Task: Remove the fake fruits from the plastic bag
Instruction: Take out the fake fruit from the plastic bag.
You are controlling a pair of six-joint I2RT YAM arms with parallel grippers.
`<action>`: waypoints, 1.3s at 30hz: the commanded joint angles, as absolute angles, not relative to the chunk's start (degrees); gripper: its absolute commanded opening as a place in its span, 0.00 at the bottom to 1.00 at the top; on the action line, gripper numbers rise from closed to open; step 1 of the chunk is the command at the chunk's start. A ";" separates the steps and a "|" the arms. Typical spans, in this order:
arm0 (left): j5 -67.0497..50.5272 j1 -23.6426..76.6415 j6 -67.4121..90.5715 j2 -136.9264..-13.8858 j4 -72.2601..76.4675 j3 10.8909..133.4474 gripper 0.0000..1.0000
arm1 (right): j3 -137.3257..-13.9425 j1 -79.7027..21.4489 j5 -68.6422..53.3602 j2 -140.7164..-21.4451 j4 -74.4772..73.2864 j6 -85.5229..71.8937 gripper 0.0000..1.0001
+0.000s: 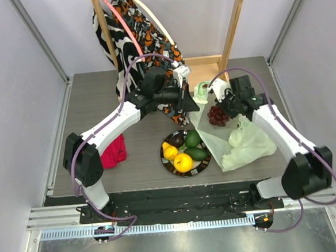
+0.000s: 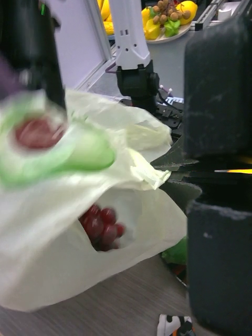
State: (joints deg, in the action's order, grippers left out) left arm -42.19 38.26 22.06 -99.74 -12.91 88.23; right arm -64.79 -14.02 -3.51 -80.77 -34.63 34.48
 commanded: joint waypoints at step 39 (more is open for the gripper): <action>-33.58 35.07 30.59 -116.36 -2.02 111.35 0.00 | -83.84 -14.41 -27.86 -70.58 -42.80 21.10 0.01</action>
